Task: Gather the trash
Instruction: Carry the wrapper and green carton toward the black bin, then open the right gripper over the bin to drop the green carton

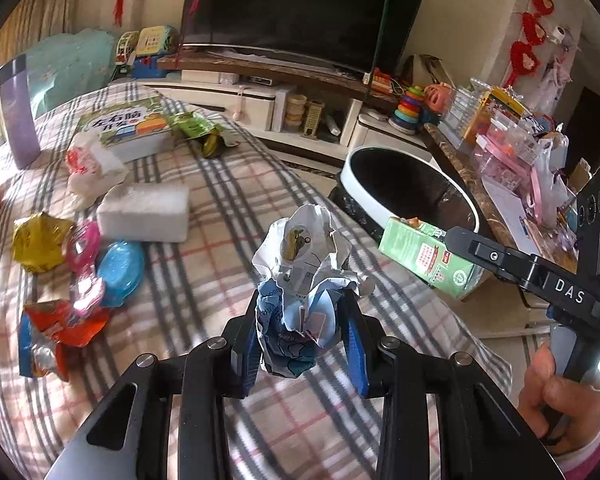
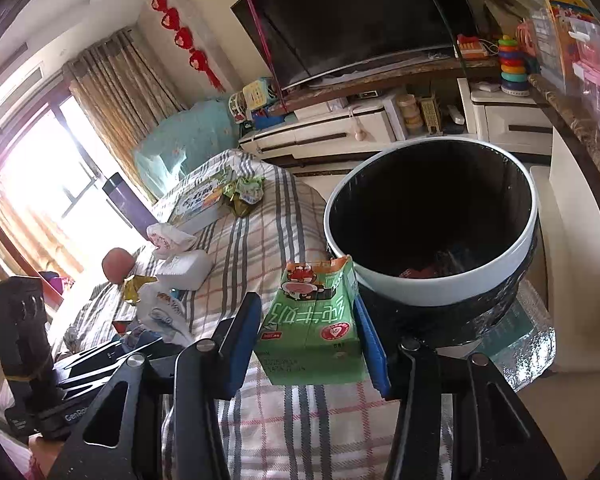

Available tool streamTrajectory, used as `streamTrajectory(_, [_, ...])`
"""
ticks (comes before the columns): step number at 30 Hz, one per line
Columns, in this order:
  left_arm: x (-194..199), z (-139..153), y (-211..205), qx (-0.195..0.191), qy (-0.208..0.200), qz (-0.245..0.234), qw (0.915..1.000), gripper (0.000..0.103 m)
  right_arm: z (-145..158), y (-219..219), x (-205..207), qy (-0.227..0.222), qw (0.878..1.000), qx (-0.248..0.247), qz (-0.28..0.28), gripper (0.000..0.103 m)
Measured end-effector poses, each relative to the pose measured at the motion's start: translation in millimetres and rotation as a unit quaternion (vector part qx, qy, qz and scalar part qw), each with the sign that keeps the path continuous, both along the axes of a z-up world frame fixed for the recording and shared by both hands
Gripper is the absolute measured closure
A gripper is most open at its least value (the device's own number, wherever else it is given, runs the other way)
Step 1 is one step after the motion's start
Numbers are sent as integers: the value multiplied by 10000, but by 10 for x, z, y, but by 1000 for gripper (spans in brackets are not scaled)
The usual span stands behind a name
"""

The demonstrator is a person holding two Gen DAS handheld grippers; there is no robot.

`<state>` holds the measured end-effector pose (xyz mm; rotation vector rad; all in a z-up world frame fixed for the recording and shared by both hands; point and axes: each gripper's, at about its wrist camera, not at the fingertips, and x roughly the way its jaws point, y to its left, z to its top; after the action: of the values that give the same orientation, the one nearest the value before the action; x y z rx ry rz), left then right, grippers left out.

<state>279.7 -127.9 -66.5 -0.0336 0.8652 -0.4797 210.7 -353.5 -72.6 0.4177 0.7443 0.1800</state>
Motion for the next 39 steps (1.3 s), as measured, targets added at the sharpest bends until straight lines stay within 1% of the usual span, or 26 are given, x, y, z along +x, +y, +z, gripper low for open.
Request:
streamTrajectory(7, [15, -48, -69, 44, 51, -40, 10000, 69, -4, -65, -29, -7, 10000, 92, 13, 54])
streamTrajectory(12, [23, -78, -71, 72, 108, 5, 9999, 69, -228, -11, -8, 374, 9990, 138, 220, 54])
streamTrajectory(13, [16, -77, -75, 71, 114, 9, 9999, 69, -283, 12, 4, 480, 9984, 135, 268, 52])
streamTrajectory(15, [13, -81, -76, 79, 117, 13, 9999, 69, -383, 54, 31, 666, 9972, 99, 313, 51])
streamTrajectory(18, [13, -81, -80, 90, 126, 16, 9999, 69, -428, 85, 69, 729, 9968, -47, 331, 51])
streamTrajectory(19, [13, -83, -78, 93, 128, 17, 9999, 69, -435, 93, 78, 729, 9967, -86, 336, 54])
streamTrajectory(21, [17, -83, -86, 99, 131, 10, 9999, 69, -417, 112, 82, 671, 9969, -223, 354, 54])
streamTrajectory(24, [30, -87, -103, 97, 145, -14, 9998, 69, -358, 122, 55, 550, 9972, -278, 419, 54])
streamTrajectory(27, [41, -75, -163, 112, 135, -76, 9998, 69, -285, 95, 29, 442, 9979, -222, 414, 54])
streamTrajectory(32, [80, -35, -283, 134, 83, -198, 9997, 69, -144, -78, 12, 283, 9992, -142, 231, 54])
streamTrajectory(39, [171, 46, -455, 121, -35, -346, 9993, 69, 48, -247, 23, 70, 9998, -165, 123, 54])
